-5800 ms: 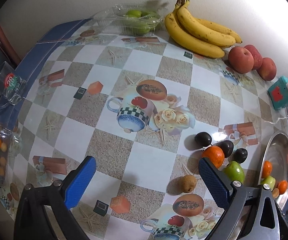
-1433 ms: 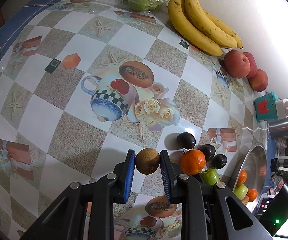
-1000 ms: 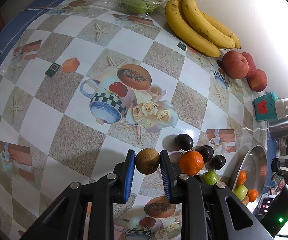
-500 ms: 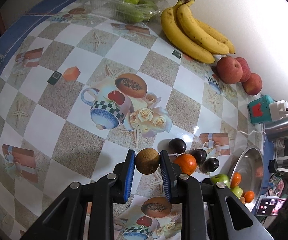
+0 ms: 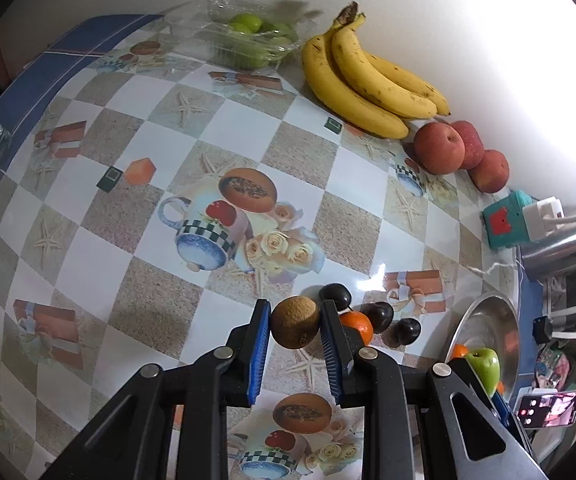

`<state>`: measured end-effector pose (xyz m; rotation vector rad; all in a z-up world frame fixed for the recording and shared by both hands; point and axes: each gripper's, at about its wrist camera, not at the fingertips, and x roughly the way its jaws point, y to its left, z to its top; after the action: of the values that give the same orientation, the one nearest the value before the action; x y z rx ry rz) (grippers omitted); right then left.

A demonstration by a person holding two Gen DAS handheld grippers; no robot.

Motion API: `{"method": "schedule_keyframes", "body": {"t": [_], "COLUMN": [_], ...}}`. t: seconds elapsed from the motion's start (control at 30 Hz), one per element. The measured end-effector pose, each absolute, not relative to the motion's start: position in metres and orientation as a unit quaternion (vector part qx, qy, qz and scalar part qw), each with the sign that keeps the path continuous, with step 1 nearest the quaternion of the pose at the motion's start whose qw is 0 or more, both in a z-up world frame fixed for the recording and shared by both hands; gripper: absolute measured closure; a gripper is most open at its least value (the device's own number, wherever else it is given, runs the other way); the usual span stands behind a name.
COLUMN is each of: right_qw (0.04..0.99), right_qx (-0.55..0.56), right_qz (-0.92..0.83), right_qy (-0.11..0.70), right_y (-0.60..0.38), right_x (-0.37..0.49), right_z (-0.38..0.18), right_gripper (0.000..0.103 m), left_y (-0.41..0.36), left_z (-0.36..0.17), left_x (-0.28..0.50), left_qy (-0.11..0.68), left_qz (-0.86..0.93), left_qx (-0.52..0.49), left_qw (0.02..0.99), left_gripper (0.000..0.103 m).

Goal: Organize fruits
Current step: 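Carry the kiwi and green mango over the steel basin and lower them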

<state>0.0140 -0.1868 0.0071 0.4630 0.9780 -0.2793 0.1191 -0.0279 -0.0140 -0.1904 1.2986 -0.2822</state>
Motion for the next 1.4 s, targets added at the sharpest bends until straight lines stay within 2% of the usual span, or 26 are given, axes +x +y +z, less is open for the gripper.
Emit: {"method": "schedule_keyframes", "body": {"t": [0.63,0.97,1.4], "right_qw": [0.813,0.792,0.78], "right_qx": [0.285,0.326,0.346], "right_qz": [-0.234,-0.284,-0.306], "right_qy": [0.451,0.432,0.422], "right_y": [-0.266,-0.311,-0.334], "right_x": [-0.026,-0.054,-0.065], "right_z": [-0.007,-0.013,-0.026], "right_gripper": [0.055,0.055,0.055], "left_y": [-0.096,-0.158,-0.203], "left_z": [-0.013,-0.018,-0.032], "left_x": [0.086,0.052,0.031], "left_qy": [0.6,0.592,0.579], "left_qz": [-0.197,-0.275,-0.344], "left_qx": [-0.018,0.037,0.052], "left_qw": [0.775,0.756,0.737], "left_gripper": [0.076,0.076,0.076]}}
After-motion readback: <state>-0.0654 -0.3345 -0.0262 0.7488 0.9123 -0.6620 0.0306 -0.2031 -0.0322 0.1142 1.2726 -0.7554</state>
